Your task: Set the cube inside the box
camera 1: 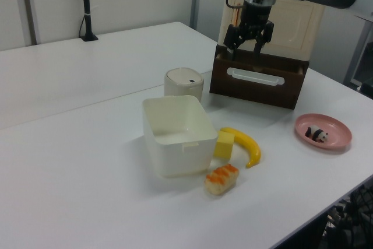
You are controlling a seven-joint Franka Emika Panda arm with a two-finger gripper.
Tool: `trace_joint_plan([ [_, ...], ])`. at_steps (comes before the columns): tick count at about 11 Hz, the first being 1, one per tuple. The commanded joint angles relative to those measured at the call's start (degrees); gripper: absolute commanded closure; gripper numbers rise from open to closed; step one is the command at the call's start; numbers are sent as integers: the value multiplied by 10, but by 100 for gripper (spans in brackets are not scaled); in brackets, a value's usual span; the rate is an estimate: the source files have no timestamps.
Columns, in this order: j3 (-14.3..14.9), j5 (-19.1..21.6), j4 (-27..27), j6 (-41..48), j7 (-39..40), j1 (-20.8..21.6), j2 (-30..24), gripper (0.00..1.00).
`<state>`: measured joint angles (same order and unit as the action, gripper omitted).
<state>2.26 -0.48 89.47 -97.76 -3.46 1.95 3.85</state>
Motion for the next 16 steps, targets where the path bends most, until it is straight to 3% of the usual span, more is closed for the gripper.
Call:
trace_joint_plan([
  [1,14,12,19,-3,14,13,-19,0],
  [16,14,12,19,-3,6,13,-24,0],
])
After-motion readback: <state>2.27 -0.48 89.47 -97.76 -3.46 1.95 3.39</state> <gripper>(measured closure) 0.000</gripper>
